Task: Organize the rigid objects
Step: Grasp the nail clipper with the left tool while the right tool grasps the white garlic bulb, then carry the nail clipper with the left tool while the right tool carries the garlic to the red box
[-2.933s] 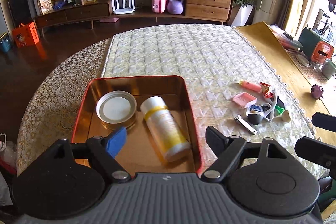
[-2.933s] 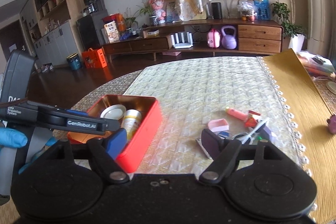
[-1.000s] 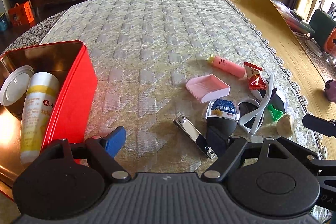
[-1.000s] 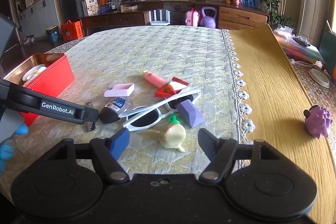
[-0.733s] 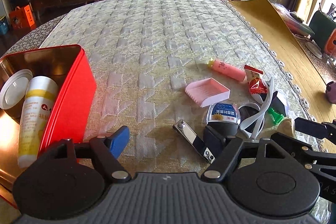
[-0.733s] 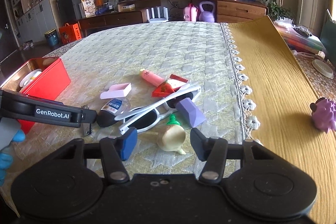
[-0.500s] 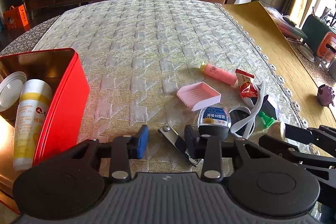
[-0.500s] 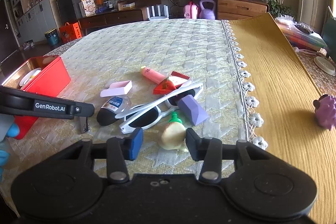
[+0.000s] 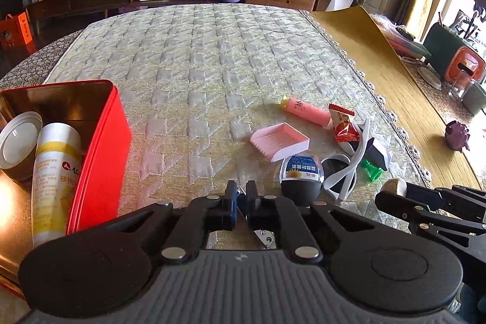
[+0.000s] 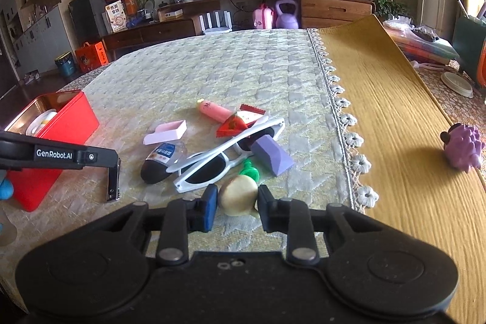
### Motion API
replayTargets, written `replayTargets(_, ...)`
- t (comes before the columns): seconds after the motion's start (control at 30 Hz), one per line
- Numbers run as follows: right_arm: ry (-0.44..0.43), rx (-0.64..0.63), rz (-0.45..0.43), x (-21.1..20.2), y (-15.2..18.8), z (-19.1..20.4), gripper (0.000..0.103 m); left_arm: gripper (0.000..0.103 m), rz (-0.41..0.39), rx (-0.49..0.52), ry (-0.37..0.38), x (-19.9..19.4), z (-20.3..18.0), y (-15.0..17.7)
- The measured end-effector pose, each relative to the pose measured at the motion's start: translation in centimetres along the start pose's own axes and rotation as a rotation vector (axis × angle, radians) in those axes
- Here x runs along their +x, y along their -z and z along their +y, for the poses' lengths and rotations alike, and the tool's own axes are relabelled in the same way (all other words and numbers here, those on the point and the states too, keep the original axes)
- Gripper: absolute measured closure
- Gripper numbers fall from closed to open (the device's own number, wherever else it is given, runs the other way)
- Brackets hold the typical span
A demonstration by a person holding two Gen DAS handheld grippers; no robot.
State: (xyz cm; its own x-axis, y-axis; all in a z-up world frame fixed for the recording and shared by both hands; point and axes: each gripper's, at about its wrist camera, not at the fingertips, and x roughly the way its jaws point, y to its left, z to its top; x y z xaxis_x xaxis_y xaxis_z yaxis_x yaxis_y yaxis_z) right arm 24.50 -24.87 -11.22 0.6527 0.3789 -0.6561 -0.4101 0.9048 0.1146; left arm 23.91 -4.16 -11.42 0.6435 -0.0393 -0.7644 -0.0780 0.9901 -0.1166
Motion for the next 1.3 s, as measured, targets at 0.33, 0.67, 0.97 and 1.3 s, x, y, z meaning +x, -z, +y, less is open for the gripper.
replayTargets(0.33,-0.012,0.022,-0.014,-1.2,0.3,0.4,0.075,0.092,0.079,-0.116,0.057,-0.2,1.9,0.0)
replayTargets(0.67,-0.029,0.025,-0.029,-1.9,0.7,0.1,0.075,0.035,0.068,-0.100,-0.045,0.7,0.7,-0.3)
replayTargets(0.97,-0.032,0.041,-0.036,-2.0,0.9,-0.5,0.075,0.046,0.076,-0.048,-0.146,2.0,-1.2,-0.4)
replayTargets(1.3,-0.025,0.038,-0.037,-2.5,0.9,-0.3,0.075,0.092,0.068,-0.066,-0.126,1.7,-1.6,-0.5)
